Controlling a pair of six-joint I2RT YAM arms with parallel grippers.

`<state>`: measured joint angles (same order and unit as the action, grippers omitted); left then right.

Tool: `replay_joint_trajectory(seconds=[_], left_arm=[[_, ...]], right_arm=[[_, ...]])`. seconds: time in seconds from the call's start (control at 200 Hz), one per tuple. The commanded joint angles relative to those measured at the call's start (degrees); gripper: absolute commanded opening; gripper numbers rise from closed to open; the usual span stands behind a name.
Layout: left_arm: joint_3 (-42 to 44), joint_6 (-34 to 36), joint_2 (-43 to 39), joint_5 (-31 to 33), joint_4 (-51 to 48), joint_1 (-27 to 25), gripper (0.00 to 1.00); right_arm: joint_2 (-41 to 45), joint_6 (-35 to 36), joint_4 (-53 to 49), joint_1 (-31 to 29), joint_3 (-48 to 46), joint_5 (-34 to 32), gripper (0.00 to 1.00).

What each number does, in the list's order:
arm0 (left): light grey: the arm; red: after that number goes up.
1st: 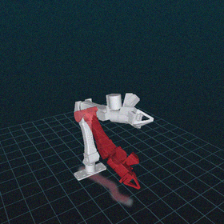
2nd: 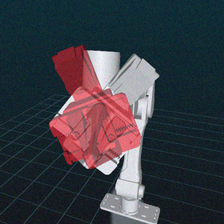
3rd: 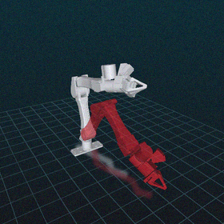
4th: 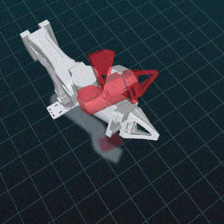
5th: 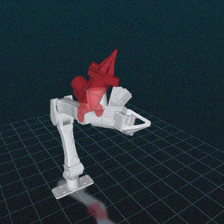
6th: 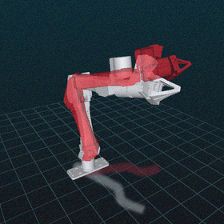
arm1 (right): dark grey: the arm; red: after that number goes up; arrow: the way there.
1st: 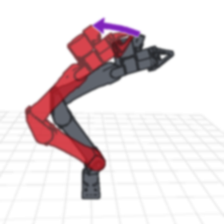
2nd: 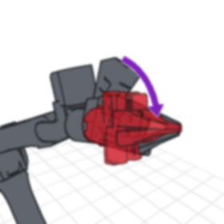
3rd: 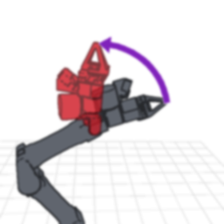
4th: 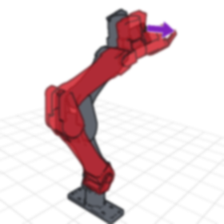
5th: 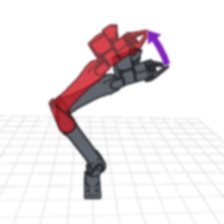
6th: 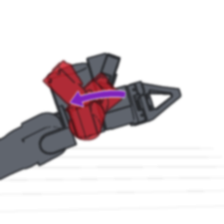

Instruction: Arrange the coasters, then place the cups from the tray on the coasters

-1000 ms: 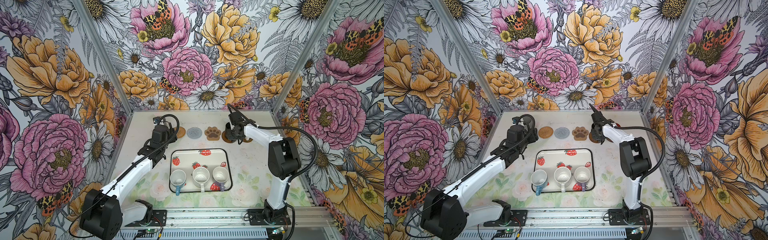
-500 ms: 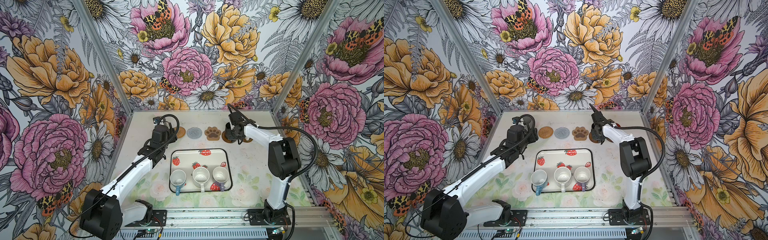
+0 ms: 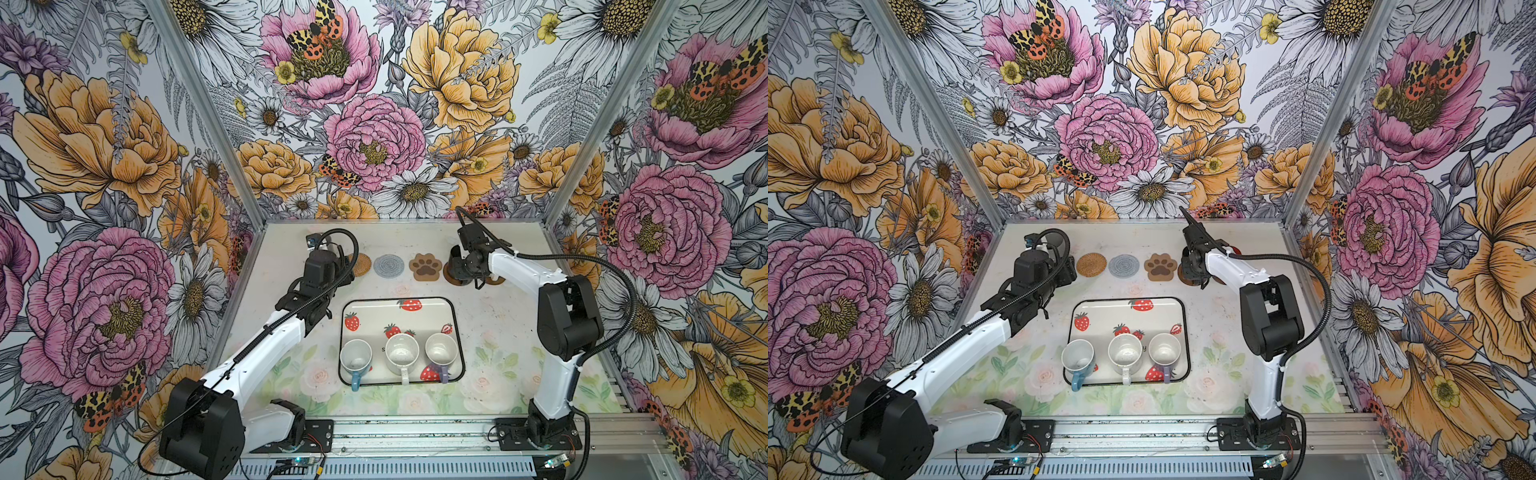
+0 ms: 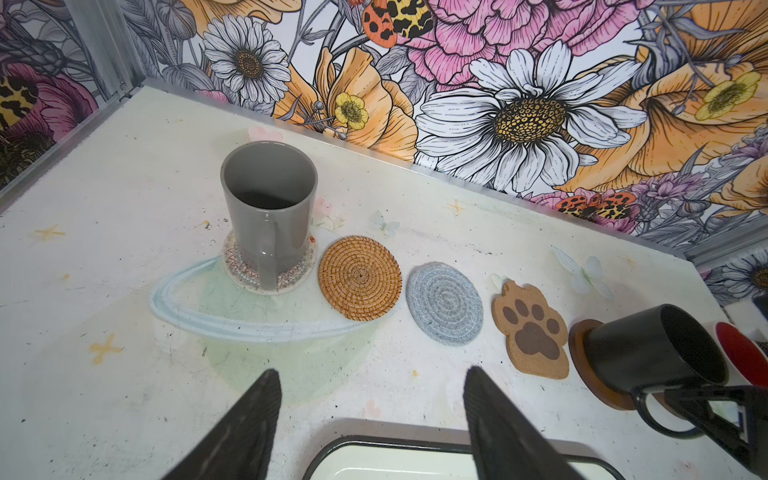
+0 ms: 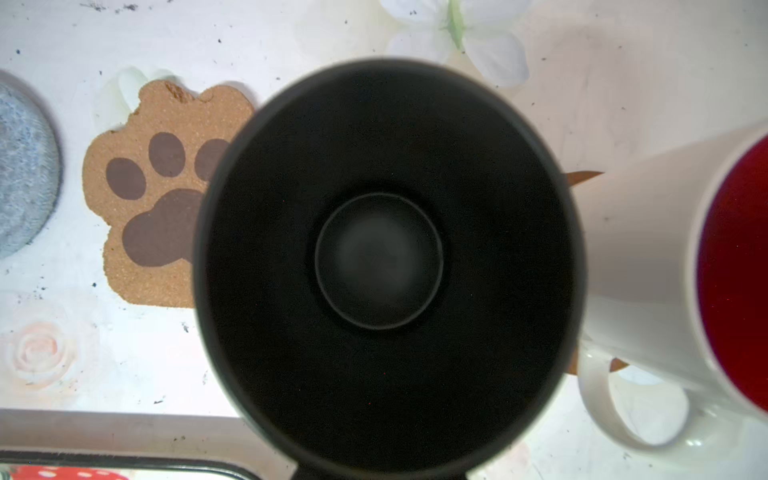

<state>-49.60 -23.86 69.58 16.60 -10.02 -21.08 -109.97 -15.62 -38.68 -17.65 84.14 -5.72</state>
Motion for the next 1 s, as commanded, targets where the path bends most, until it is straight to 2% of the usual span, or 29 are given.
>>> replay_joint_trajectory(seconds=[0.0, 0.34, 0.47, 0.706, 0.826, 0.991], left_arm=[[-1.06, 0.52, -1.02, -0.34, 0.44, 0.16, 0.71], [-0.91, 0.48, -1.36, -0.43, 0.36, 0.09, 0.71], [-0.85, 0.39, -1.24, -0.52, 0.7, -0.17, 0.71], [-2.48, 0.28, -1.09, 0.6, -1.1, -1.23, 0.71], [-4.25, 0.43, -1.44, 1.62, -3.66, -1.66, 0.71], [-7.07, 0.3, -2.43, 2.05, -7.33, -2.43, 0.71]], right_arm=[[2.48, -0.64, 2.3, 0.07, -0.54, 0.19, 0.33], [6.47, -1.4, 2.33, -0.03, -3.24, -1.63, 0.54], [10.69, -2.72, 1.84, -0.95, -4.79, -3.46, 0.56], [19.08, -4.4, 1.87, -6.74, -4.44, -10.15, 0.58], [19.85, -5.41, 2.1, -10.11, -0.3, -12.45, 0.59], [17.92, -7.0, 3.91, -13.07, 5.59, -11.33, 0.59]])
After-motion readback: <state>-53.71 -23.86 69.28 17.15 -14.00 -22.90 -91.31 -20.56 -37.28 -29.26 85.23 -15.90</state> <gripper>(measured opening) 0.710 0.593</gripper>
